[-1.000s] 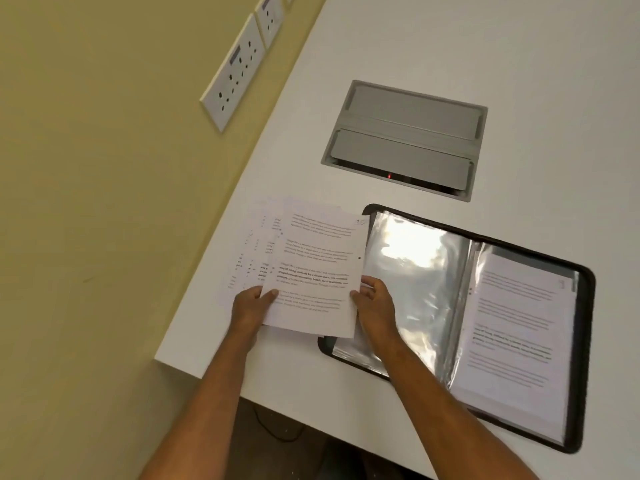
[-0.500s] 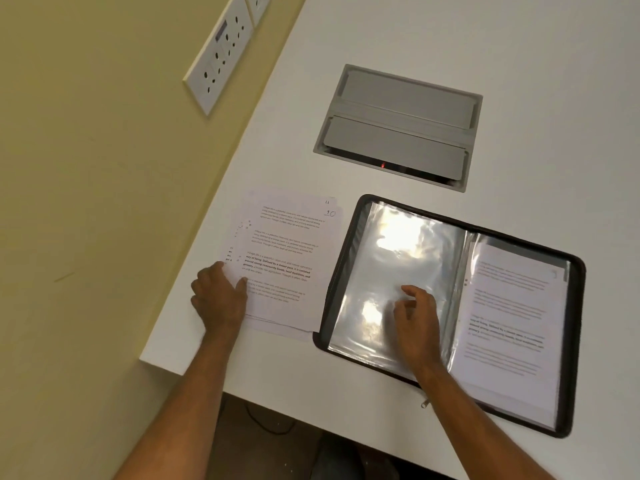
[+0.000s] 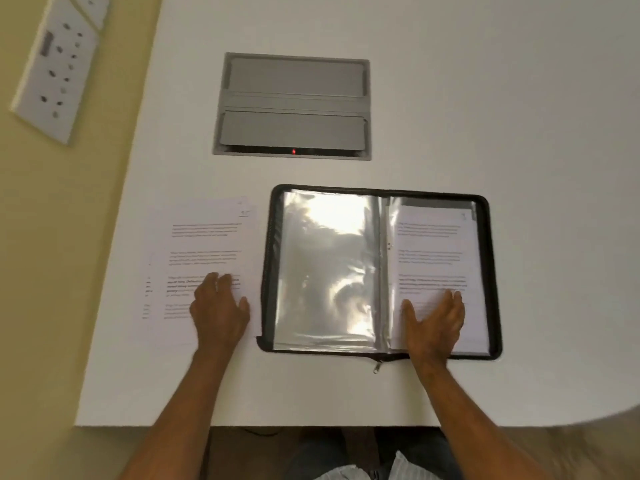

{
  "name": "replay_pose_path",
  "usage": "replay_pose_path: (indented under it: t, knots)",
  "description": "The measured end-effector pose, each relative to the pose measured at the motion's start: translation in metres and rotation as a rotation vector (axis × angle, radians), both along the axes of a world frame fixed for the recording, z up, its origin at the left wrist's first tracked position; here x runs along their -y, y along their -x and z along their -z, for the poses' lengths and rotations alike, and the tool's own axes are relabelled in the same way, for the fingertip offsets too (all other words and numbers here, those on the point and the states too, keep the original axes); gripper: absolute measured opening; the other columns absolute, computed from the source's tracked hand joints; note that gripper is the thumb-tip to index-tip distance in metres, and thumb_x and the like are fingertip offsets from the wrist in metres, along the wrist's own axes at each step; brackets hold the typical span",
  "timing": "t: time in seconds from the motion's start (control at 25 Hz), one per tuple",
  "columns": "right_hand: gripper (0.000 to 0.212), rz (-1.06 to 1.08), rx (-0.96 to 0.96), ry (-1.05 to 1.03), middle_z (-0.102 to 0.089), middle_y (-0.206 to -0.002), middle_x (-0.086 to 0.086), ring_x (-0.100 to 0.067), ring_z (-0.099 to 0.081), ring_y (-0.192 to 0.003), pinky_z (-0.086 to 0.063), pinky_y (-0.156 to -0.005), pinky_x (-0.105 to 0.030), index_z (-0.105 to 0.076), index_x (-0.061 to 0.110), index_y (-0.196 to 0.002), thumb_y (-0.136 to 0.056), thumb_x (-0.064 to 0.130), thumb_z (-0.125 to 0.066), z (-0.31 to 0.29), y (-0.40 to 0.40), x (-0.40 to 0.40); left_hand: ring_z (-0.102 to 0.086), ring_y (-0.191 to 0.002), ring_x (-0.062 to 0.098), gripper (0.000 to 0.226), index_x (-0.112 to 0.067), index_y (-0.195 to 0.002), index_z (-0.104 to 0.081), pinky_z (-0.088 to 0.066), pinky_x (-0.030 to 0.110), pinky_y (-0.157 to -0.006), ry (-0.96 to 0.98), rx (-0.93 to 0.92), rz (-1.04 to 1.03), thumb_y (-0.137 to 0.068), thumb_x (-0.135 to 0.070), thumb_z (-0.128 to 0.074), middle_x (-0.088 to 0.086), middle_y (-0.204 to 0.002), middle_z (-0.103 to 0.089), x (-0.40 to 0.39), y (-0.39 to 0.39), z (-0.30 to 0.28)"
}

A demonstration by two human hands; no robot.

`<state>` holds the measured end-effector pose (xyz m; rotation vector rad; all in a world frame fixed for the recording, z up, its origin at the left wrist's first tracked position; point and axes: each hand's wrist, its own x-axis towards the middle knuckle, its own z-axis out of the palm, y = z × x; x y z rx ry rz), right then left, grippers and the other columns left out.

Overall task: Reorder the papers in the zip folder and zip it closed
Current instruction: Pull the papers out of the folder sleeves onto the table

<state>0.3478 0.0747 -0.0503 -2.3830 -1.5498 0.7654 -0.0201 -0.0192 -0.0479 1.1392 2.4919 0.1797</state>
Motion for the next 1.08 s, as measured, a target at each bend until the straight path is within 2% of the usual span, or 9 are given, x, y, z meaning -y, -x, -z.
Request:
replay_pose_path:
  t: [0.08, 0.2, 0.32, 0.48, 0.64, 0.8, 0.92, 1.0, 1.08]
  knots:
    - [0.109, 0.077, 0.011, 0.062, -0.001, -0.173, -0.009, -0.027, 0.000, -0.159, -0.014, -0.127, -0.055, -0.003, 0.012, -0.164, -0.090, 0.067, -0.062, 0.002, -0.016, 0.001, -0.043, -0.132, 0.041, 0.053, -0.006, -0.137, -0.055, -0.038, 0.059, -0.106, -0.080, 0.002, 0.006, -0.088, -0.020, -0.072, 0.019, -0.147, -0.046, -0.019, -0.025, -0.013]
    - [0.121, 0.201, 0.041, 0.118, 0.007, -0.172, -0.013, -0.029, 0.007, -0.159, -0.006, -0.129, -0.050, 0.004, 0.006, -0.163, -0.086, 0.079, -0.053, 0.004, -0.037, 0.001, -0.056, -0.114, 0.037, 0.034, -0.010, -0.120, -0.062, -0.049, 0.050, -0.090, -0.230, -0.056, 0.266, -0.090, -0.024, -0.066, 0.013, -0.129, -0.057, -0.058, -0.082, -0.025]
    - [0.119, 0.205, 0.082, 0.162, 0.009, -0.172, -0.016, -0.030, 0.009, -0.159, -0.002, -0.129, -0.049, 0.007, 0.003, -0.163, -0.089, 0.084, -0.042, 0.010, -0.046, 0.008, -0.050, -0.126, 0.033, 0.051, -0.013, -0.137, -0.055, -0.047, 0.047, -0.098, -0.276, -0.006, 0.596, -0.090, -0.027, -0.068, 0.015, -0.147, -0.049, -0.084, -0.150, -0.020]
    - [0.107, 0.117, 0.155, 0.138, 0.003, -0.171, -0.020, -0.034, 0.005, -0.159, -0.005, -0.129, -0.053, -0.001, 0.001, -0.163, -0.095, 0.078, -0.034, 0.017, -0.048, 0.012, -0.049, -0.128, 0.031, 0.065, -0.016, -0.141, -0.051, -0.049, 0.045, -0.093, -0.173, 0.025, 0.808, -0.081, -0.028, -0.072, 0.010, -0.151, -0.045, -0.097, -0.203, -0.004]
    - [0.080, -0.035, 0.169, 0.043, -0.003, -0.172, -0.014, -0.034, 0.000, -0.159, -0.011, -0.127, -0.057, -0.021, 0.013, -0.163, -0.101, 0.063, -0.039, 0.016, -0.052, 0.008, -0.046, -0.132, 0.033, 0.067, -0.018, -0.141, -0.053, -0.045, 0.046, -0.097, -0.108, -0.013, 0.829, -0.079, -0.035, -0.075, 0.010, -0.154, -0.044, -0.096, -0.211, 0.008]
    - [0.044, -0.070, -0.102, -0.174, -0.021, -0.169, -0.003, -0.028, -0.019, -0.156, -0.040, -0.114, -0.063, -0.052, 0.024, -0.144, -0.101, 0.031, -0.060, 0.006, -0.046, 0.002, -0.043, -0.136, 0.030, 0.063, -0.021, -0.143, -0.052, -0.044, 0.045, -0.102, -0.117, 0.015, 0.829, -0.085, -0.037, -0.069, 0.006, -0.156, -0.042, -0.098, -0.208, 0.007]
    - [0.040, -0.025, -0.381, -0.258, -0.030, -0.165, 0.005, -0.014, -0.026, -0.155, -0.050, -0.109, -0.050, -0.060, 0.026, -0.141, -0.101, 0.022, -0.064, -0.014, -0.024, 0.000, -0.052, -0.129, 0.025, 0.048, -0.022, -0.140, -0.054, -0.045, 0.044, -0.105, -0.202, 0.239, 0.657, -0.096, -0.042, -0.055, 0.002, -0.146, -0.054, -0.104, -0.199, 0.005]
    - [0.039, -0.091, -0.423, -0.301, -0.035, -0.163, 0.006, 0.000, -0.024, -0.153, -0.044, -0.115, -0.034, -0.063, 0.021, -0.139, -0.100, 0.018, -0.065, -0.028, -0.003, 0.003, -0.056, -0.126, 0.015, 0.045, -0.022, -0.140, -0.056, -0.045, 0.038, -0.109, -0.261, 0.569, 0.291, -0.104, -0.048, -0.047, -0.004, -0.138, -0.060, -0.107, -0.192, -0.009]
    - [0.044, -0.218, -0.426, -0.337, -0.036, -0.162, 0.003, 0.011, -0.021, -0.149, -0.038, -0.111, -0.012, -0.061, 0.017, -0.141, -0.098, 0.016, -0.069, -0.040, 0.022, 0.009, -0.062, -0.119, 0.012, 0.041, -0.022, -0.136, -0.060, -0.050, 0.033, -0.106, -0.308, 0.874, -0.131, -0.107, -0.046, -0.044, -0.005, -0.132, -0.065, -0.110, -0.181, -0.034]
